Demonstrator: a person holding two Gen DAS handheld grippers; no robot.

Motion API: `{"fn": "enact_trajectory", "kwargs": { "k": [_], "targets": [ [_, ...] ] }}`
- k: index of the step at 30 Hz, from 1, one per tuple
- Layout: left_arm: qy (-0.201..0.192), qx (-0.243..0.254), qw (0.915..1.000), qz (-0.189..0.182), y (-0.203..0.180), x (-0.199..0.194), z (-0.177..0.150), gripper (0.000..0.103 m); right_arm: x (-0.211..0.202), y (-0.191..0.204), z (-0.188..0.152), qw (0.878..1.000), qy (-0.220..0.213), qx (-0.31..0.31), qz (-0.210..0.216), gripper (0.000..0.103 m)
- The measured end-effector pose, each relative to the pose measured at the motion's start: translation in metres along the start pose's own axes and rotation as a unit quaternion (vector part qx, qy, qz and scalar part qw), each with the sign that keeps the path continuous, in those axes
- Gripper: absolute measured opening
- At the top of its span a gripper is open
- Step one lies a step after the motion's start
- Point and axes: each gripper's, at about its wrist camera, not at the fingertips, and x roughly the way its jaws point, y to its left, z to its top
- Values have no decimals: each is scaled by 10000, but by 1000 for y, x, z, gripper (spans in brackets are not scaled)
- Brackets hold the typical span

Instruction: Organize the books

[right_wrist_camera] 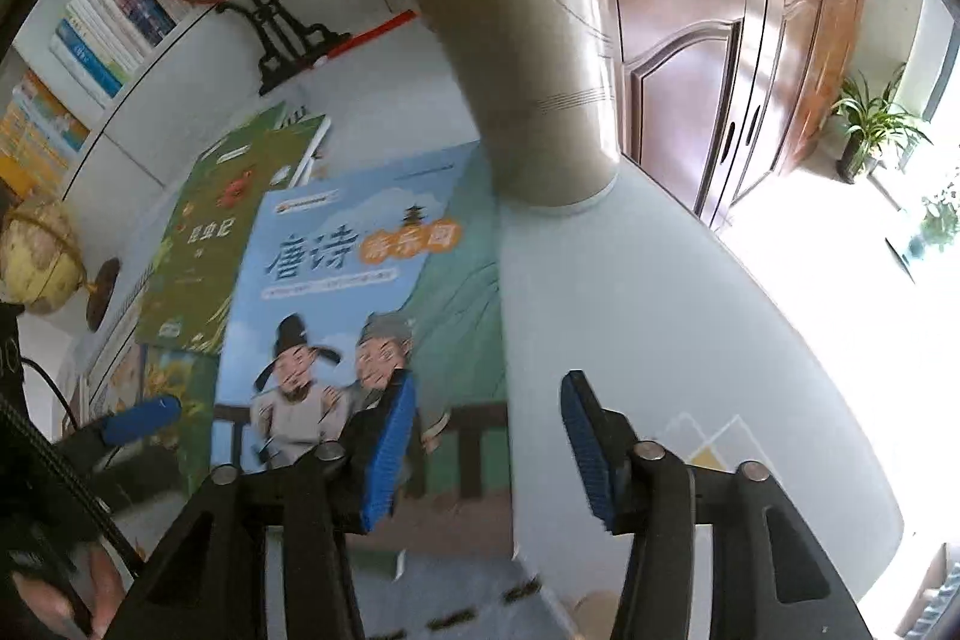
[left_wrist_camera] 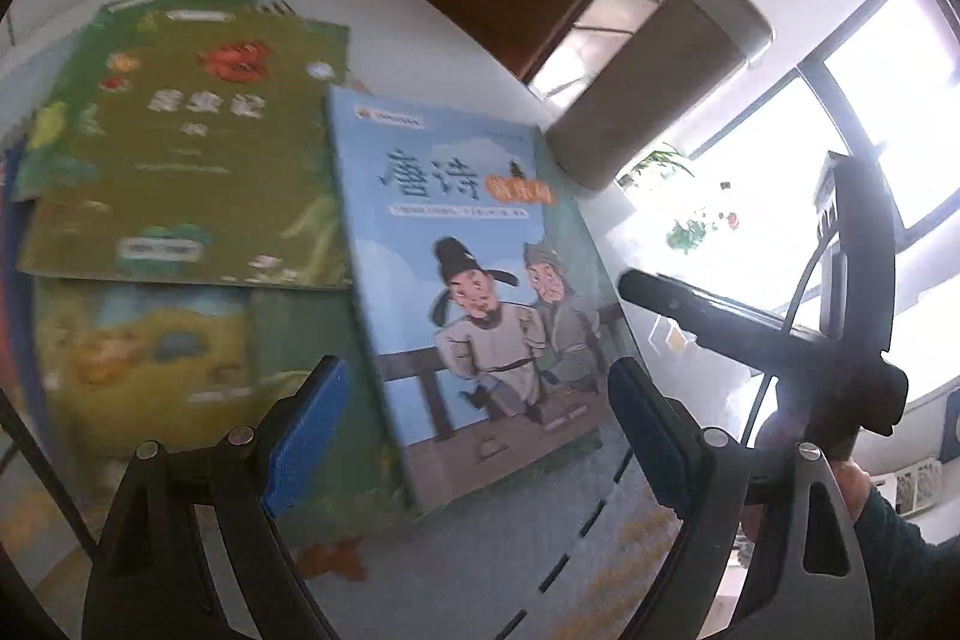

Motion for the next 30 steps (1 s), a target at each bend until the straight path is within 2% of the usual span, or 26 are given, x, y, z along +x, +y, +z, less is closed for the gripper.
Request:
{"fn": "enact_trajectory", "kwargs": {
  "k": [4, 8, 10, 13, 17, 21, 27, 30],
  "targets": [
    [40, -109, 9999, 52, -3, 12, -2, 87, 11, -3, 3, 9999, -23, -125, 61, 35],
    [-43, -126, 9999, 75, -4, 12, -4, 87, 27, -1, 4, 9996, 140, -176, 177, 34],
    [-71, -132, 9999, 65, -3, 11, -4, 87, 30, 1, 4, 9986, 253, -173, 442, 35],
    [-95, -126, 9998, 88, -4, 10, -6, 87, 30, 8, 4, 9985, 285, -332, 317, 35],
    [-149, -171, 9997, 107, -1, 0, -11, 87, 17, 15, 4, 9975, 241, -419, 524, 36],
    [-324, -237, 9989, 232, 5, -21, -21, 88, 14, 36, 1, 9949, 301, -644, 712, 37],
    [-462, -488, 9942, 838, 35, -55, -49, 88, 29, 85, -8, 9870, 578, -893, 1206, 37],
    [-477, -793, 9927, 778, 60, -62, -60, 87, 41, 105, -10, 9815, 730, -1053, 1421, 36]
  ]
}}
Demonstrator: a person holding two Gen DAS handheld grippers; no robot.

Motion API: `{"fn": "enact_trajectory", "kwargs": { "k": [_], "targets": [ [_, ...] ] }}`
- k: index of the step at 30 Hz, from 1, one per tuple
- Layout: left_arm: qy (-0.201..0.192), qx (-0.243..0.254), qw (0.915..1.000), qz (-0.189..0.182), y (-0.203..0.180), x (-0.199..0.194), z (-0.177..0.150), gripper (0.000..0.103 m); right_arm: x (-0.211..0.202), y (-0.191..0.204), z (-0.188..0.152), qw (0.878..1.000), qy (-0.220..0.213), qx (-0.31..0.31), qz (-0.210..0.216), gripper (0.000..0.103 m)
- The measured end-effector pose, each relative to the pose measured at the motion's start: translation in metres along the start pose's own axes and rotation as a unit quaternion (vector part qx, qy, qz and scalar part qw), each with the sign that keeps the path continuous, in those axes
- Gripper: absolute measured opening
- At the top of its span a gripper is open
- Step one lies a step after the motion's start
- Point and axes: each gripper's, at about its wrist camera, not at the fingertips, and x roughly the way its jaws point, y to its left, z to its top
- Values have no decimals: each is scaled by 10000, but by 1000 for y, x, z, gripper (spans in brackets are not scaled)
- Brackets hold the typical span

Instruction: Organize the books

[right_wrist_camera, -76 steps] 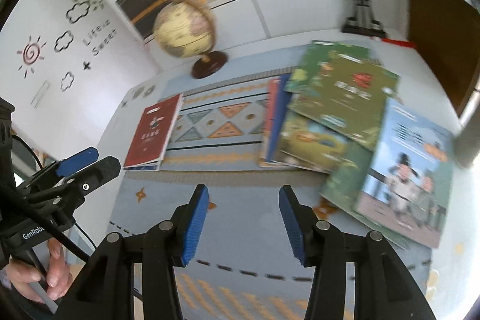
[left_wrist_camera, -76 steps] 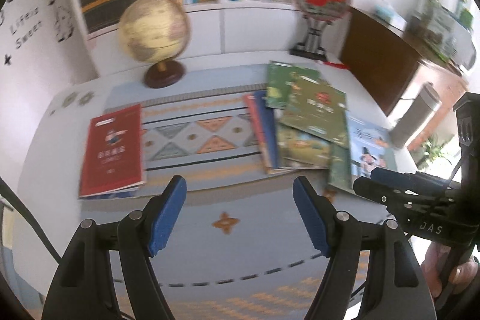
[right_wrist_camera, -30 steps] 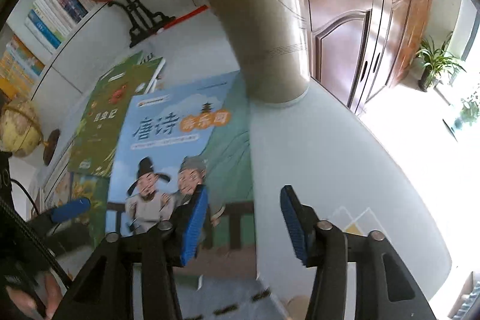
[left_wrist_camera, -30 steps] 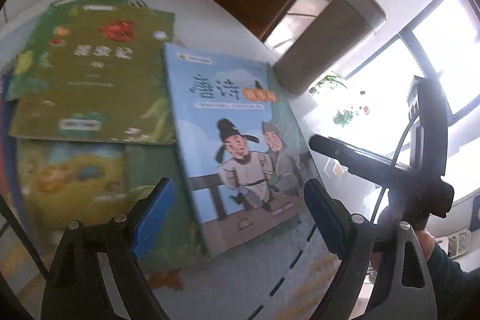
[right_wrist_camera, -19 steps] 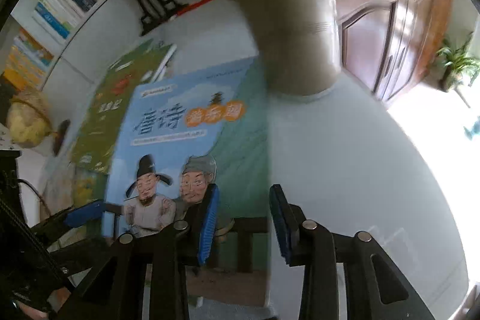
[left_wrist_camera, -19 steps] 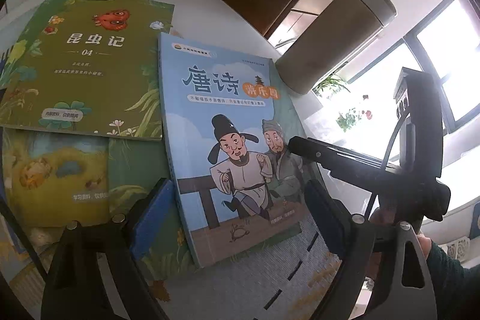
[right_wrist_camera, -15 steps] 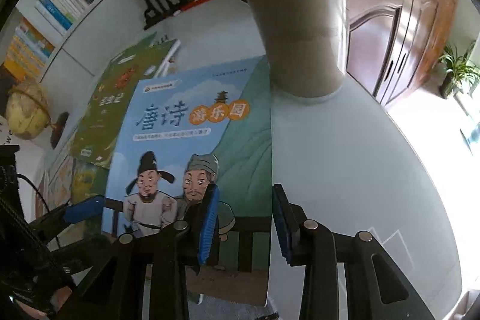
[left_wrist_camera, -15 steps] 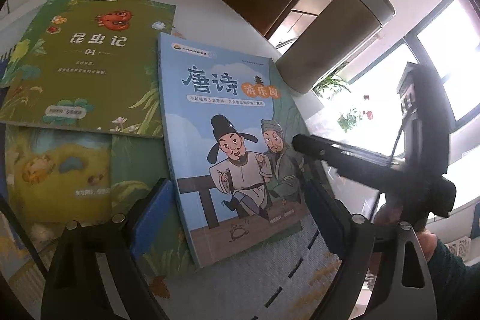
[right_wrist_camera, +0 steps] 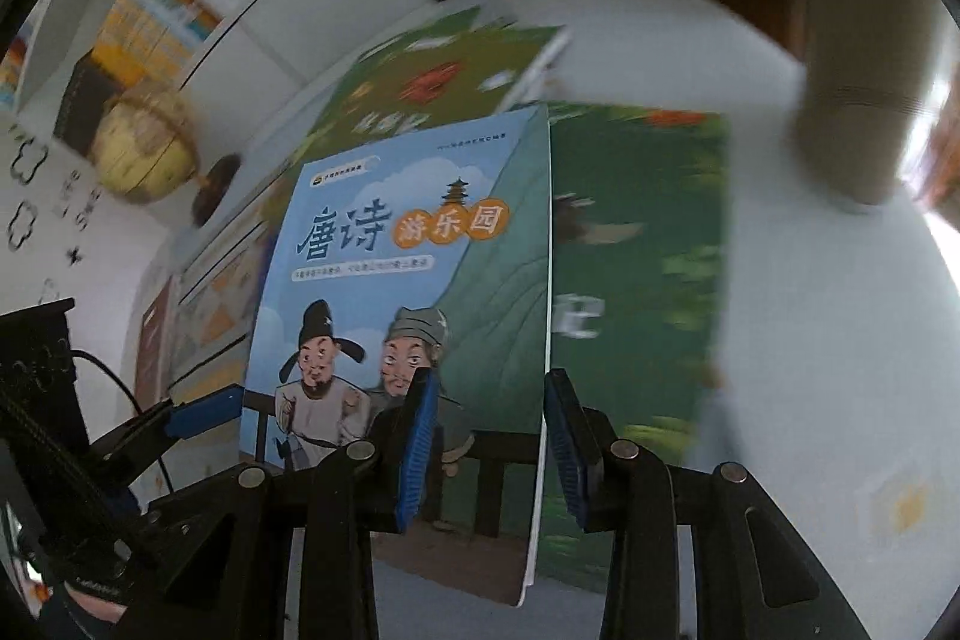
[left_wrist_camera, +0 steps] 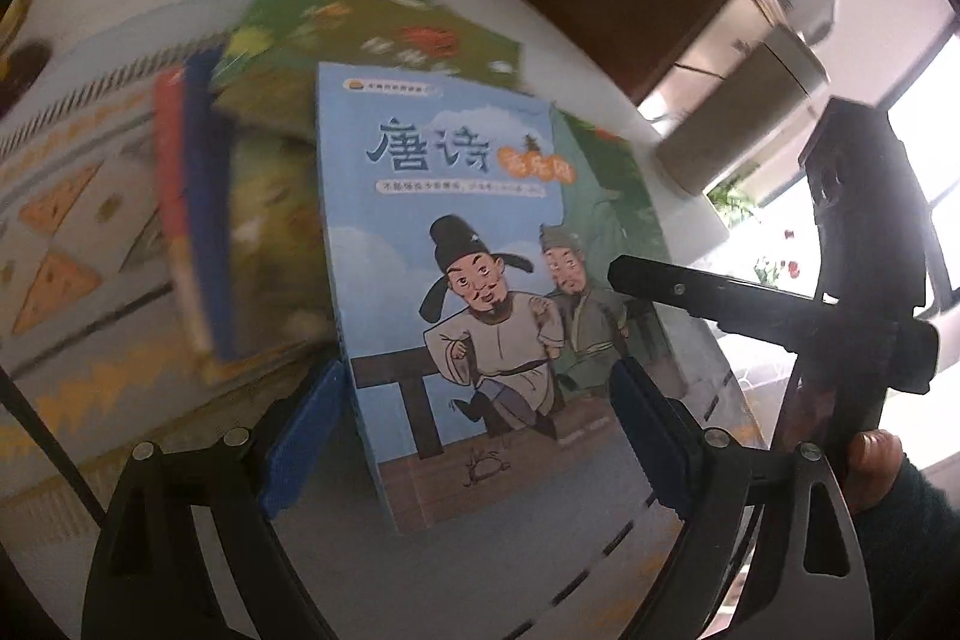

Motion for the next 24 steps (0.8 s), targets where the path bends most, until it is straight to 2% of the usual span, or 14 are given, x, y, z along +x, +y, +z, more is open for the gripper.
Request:
{"fn": "enact_trajectory", "kwargs": {
  "k": [3, 6, 11, 13, 16, 18, 22, 24],
  "targets": [
    [-8, -369, 9993, -36, 19, 1, -7, 87, 7, -4, -4, 9993, 115, 259, 237, 36],
    [-34, -506, 9987, 5, 23, 8, -12, 87, 0, -14, -14, 9991, 66, 402, 109, 36],
    [47, -622, 9978, -240, 18, 21, -17, 87, -5, -17, -33, 9983, 77, 435, 377, 40],
    [138, -616, 9969, -462, 12, 24, -17, 87, -7, -14, -41, 9984, 89, 411, 391, 41],
    [249, -734, 9938, -794, 4, 25, -16, 88, -11, -18, -54, 9959, 94, 588, 687, 44],
    [143, -774, 9935, -829, 0, 19, -13, 88, -12, -23, -55, 9941, 66, 716, 806, 46],
    [-117, -1046, 9837, -1461, -2, -5, -3, 88, -10, -29, -51, 9879, 121, 1026, 1160, 58],
    [-125, -1046, 9822, -1558, -4, -10, 1, 88, -9, -36, -52, 9804, 88, 1302, 1480, 62]
  ]
}}
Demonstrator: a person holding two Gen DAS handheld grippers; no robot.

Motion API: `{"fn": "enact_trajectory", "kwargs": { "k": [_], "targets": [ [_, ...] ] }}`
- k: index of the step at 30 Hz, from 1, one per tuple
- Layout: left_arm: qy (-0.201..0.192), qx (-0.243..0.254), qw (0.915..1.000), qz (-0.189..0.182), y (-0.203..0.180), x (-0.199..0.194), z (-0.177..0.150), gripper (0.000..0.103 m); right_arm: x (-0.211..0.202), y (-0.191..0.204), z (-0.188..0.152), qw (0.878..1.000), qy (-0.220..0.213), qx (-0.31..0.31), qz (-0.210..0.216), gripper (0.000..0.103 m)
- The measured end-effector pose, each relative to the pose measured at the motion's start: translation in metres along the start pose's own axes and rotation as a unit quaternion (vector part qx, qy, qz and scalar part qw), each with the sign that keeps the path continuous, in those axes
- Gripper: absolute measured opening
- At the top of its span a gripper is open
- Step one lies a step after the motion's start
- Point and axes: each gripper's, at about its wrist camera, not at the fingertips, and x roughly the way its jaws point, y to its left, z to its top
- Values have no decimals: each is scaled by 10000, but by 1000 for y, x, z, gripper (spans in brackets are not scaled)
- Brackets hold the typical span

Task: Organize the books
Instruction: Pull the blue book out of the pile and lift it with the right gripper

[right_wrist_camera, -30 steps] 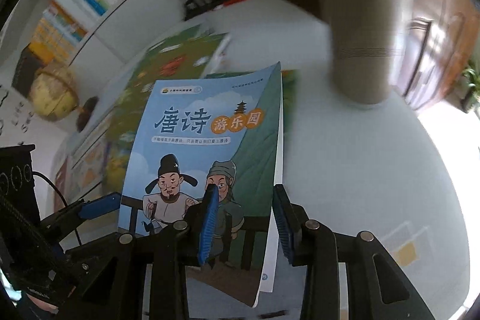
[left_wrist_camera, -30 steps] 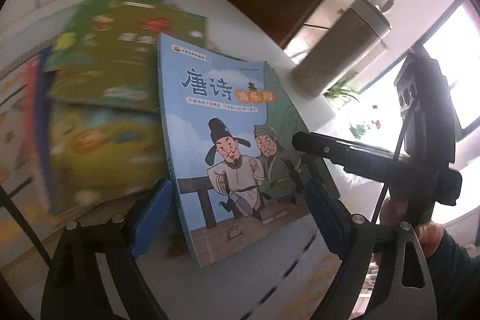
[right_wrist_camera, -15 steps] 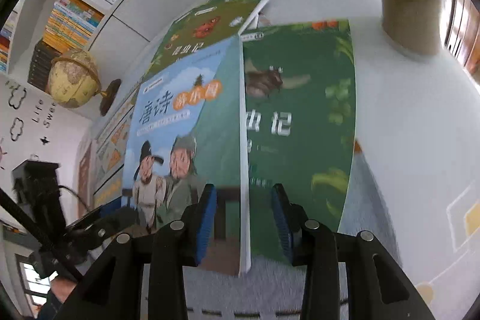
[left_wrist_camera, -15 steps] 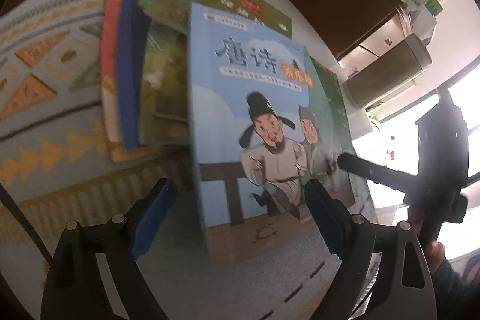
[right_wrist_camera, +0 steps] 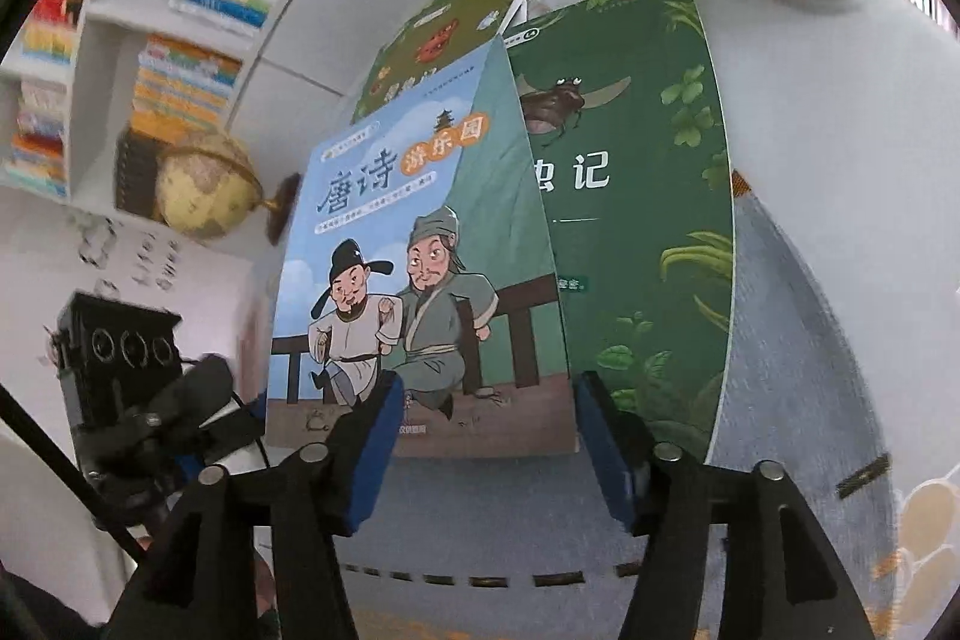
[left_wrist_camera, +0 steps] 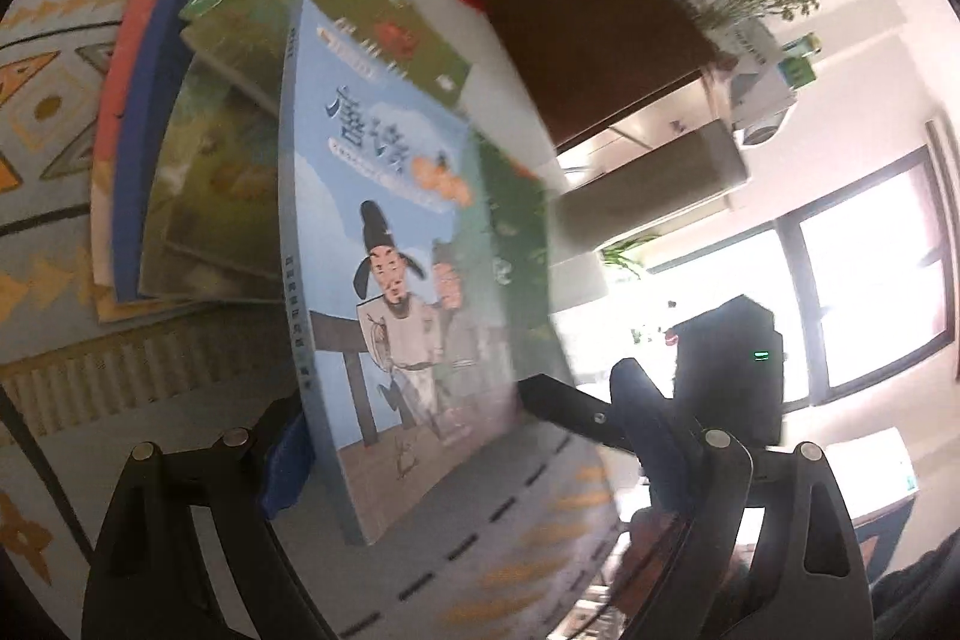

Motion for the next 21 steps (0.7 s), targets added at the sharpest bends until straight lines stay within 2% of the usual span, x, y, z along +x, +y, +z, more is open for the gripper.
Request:
{"fn": "enact_trajectory", "kwargs": {
  "k": [4, 6, 7, 9, 10, 11, 12, 13, 14, 18, 21],
  "targets": [
    [164, 183, 9996, 149, 1, 6, 0, 88, -1, -23, 6, 9951, -224, 693, 672, 62],
    [277, 209, 9986, 399, 8, 11, -2, 88, -1, -24, 10, 9943, -313, 786, 650, 60],
    [277, 244, 9980, 508, 13, 13, -2, 88, -2, -20, 12, 9955, -358, 716, 506, 60],
    [267, 365, 9960, 769, 21, 13, -2, 88, -3, -5, 23, 9981, -515, 327, -96, 61],
    [272, 427, 9953, 828, 24, 14, -2, 88, -2, 4, 31, 9970, -598, 44, -499, 61],
    [296, 461, 9949, 847, 27, 15, -2, 88, 0, 8, 38, 9950, -653, -104, -744, 60],
    [327, 461, 9949, 840, 29, 17, -1, 88, 4, 13, 45, 9931, -694, -265, -908, 56],
    [376, 471, 9951, 781, 31, 19, -1, 88, 9, 16, 53, 9918, -692, -371, -1011, 49],
    [414, 509, 9950, 751, 32, 21, -1, 88, 10, 12, 59, 9911, -694, -429, -1052, 47],
    [439, 821, 9908, 985, 30, 31, -3, 87, 30, 29, 79, 9855, -742, -903, -1229, 47],
    [495, 1020, 9865, 1180, 25, 37, 0, 81, 48, 44, 85, 9790, -659, -1344, -1382, 48]
  ]
}}
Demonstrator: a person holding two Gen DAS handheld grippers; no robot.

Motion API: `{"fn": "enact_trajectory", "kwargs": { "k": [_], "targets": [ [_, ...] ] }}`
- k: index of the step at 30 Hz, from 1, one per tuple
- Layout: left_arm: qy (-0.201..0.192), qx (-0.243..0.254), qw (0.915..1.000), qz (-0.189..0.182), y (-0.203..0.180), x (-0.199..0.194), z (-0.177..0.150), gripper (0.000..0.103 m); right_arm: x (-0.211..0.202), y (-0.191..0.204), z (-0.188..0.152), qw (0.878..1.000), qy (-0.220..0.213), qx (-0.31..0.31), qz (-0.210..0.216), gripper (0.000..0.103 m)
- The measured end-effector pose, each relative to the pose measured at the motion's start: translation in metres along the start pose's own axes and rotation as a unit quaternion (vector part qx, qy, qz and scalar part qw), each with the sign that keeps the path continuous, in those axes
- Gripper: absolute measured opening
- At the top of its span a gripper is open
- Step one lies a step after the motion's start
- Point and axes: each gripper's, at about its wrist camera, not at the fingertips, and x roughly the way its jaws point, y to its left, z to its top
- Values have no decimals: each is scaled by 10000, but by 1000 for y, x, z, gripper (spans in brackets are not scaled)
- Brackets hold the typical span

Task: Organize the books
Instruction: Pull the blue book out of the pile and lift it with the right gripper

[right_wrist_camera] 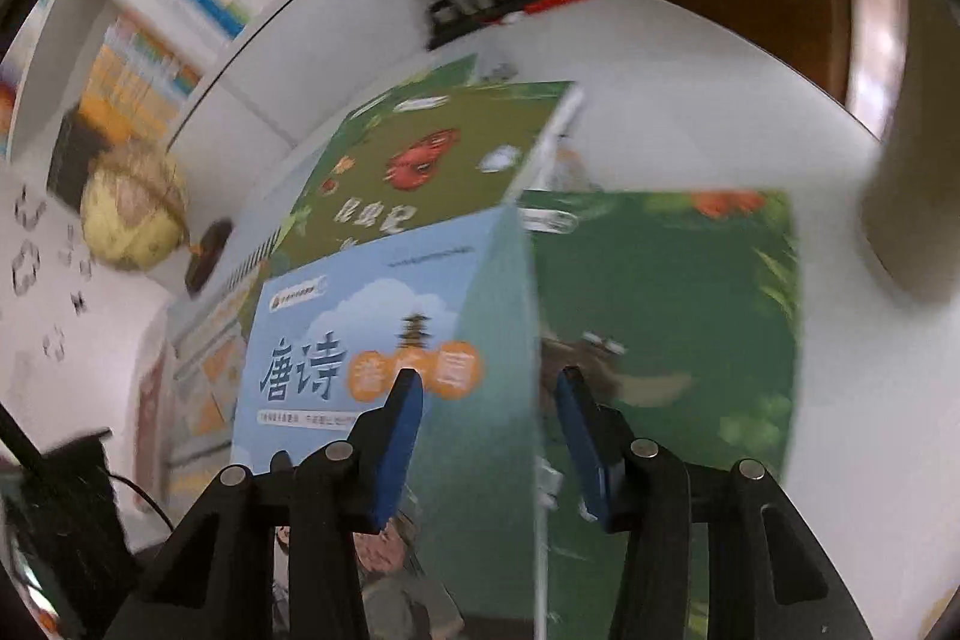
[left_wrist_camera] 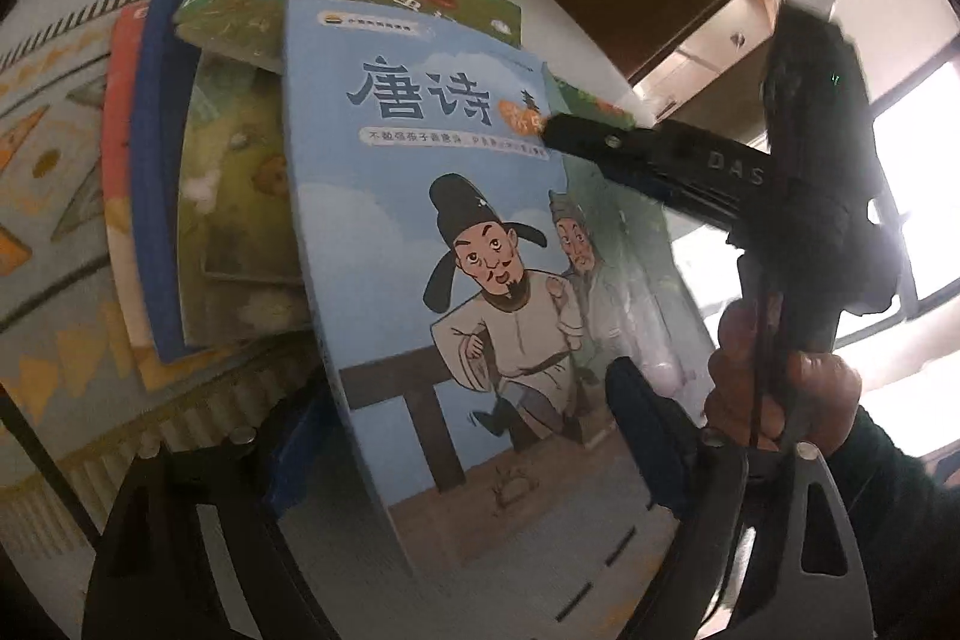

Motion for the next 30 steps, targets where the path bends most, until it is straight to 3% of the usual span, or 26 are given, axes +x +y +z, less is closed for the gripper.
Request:
{"fn": "enact_trajectory", "kwargs": {
  "k": [2, 5, 8, 11, 14, 18, 19, 23, 27, 30],
  "targets": [
    [28, 102, 9999, 100, -3, 2, 4, 78, 3, 8, -2, 9995, -88, -278, -108, 48],
    [77, 218, 9994, 242, -8, 5, 7, 79, 4, 0, -1, 9999, -40, -69, 122, 49],
    [41, 216, 9992, 335, -10, 7, 7, 79, 0, -10, 2, 9963, 175, 343, 771, 48],
    [-30, 119, 9992, 390, -7, 5, 5, 78, -3, -17, -2, 9825, 372, 797, 1639, 48],
    [-130, 99, 9991, 379, -3, 2, 1, 74, -9, -14, -9, 9785, 420, 804, 1851, 49],
    [-275, -94, 9992, 282, 4, -1, -1, 73, 6, -25, -30, 9493, 993, 1360, 2653, 48],
    [-309, -72, 9991, 294, 4, -2, -3, 74, 8, -20, -39, 9480, 1102, 1265, 2704, 48],
    [-579, 2, 9982, 136, 9, -7, -12, 74, 1, 0, -56, 9544, 1095, 1039, 2577, 47],
    [-493, -443, 9978, -82, 17, -11, -14, 72, -6, 10, -56, 9727, 883, 800, 1992, 17],
    [-358, -294, 9989, 1, 5, -12, -23, 72, -16, 30, -55, 9854, 751, 62, 1525, 16]
  ]
}}
